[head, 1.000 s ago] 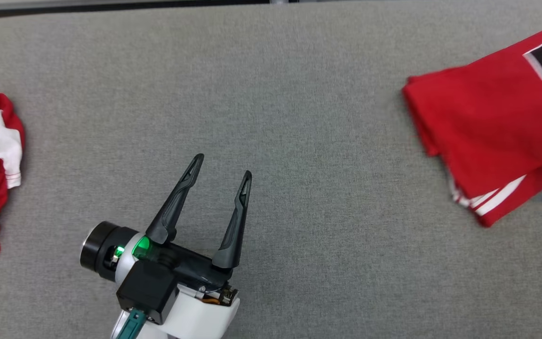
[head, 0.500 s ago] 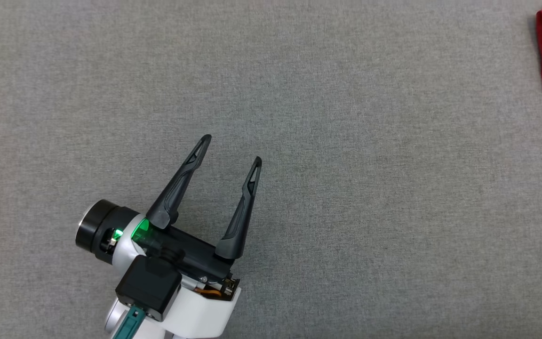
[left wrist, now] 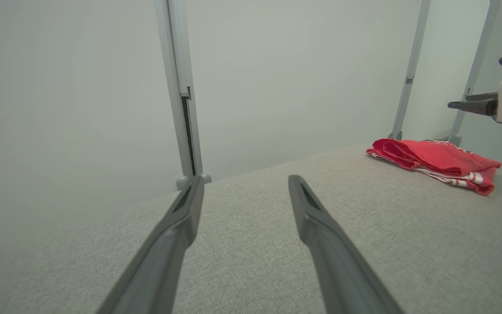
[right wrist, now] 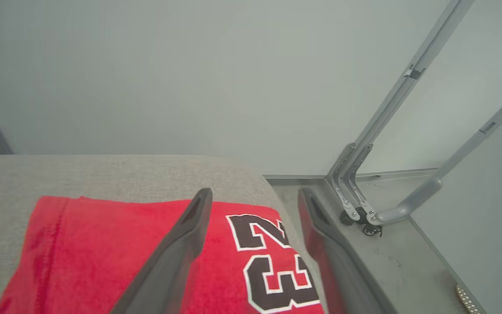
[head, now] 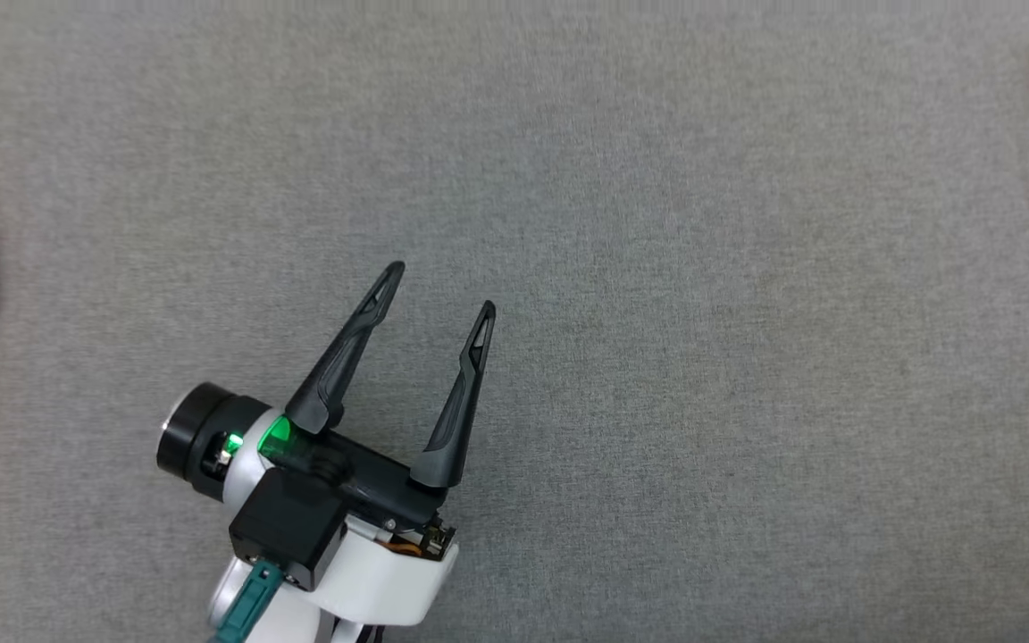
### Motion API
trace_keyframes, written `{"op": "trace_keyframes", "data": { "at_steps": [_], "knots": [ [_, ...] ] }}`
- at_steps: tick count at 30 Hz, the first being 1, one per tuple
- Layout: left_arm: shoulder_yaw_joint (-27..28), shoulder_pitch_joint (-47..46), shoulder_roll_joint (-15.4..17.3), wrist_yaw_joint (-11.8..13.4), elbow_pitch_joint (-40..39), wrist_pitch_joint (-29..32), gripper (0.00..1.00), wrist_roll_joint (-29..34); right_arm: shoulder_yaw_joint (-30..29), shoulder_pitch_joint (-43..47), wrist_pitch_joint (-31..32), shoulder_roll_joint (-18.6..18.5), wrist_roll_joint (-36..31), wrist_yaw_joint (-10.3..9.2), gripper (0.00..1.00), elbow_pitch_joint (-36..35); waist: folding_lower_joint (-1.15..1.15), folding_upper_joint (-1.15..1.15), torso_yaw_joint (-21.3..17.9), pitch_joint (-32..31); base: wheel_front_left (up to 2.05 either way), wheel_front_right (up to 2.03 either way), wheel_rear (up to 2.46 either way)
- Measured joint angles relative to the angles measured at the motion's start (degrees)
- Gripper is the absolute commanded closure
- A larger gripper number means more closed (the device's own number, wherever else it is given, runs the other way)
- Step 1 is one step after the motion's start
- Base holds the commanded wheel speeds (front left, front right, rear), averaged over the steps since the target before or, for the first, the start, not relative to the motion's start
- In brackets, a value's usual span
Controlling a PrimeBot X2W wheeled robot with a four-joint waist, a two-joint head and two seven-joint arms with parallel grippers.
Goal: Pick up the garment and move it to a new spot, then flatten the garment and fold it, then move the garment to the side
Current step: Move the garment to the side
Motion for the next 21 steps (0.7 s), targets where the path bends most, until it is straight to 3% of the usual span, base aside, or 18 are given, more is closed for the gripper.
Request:
{"op": "trace_keyframes", "data": {
  "at_steps": [7, 17, 18, 21],
  "knots": [
    [2.7, 4.1, -1.0, 3.2, 7.4, 0.0, 0.0, -3.4, 0.6, 7.5, -2.7, 12.1, -5.3, 0.0, 0.0, -3.4, 0.0, 0.0, 0.7, -7.6, 0.0, 0.0, 0.0],
    [7.5, 9.2, -1.4, 5.5, 13.6, 0.0, 0.0, -8.4, -12.2, 30.6, -2.8, 27.8, -19.1, 0.0, 0.0, -26.9, 0.0, 0.0, 1.6, -19.0, 0.0, 0.0, 0.0],
    [7.5, 9.2, -1.4, 5.5, 13.6, 0.0, 0.0, -8.4, -12.2, 30.6, -2.8, 27.8, -19.1, 0.0, 0.0, -26.9, 0.0, 0.0, 1.6, -19.0, 0.0, 0.0, 0.0],
    [7.5, 11.2, -1.5, 5.6, 14.5, 0.0, 0.0, -8.9, -14.4, 38.3, -2.9, 31.7, -20.8, 0.0, 0.0, -36.1, 0.0, 0.0, 1.7, -22.4, 0.0, 0.0, 0.0]
  ]
}}
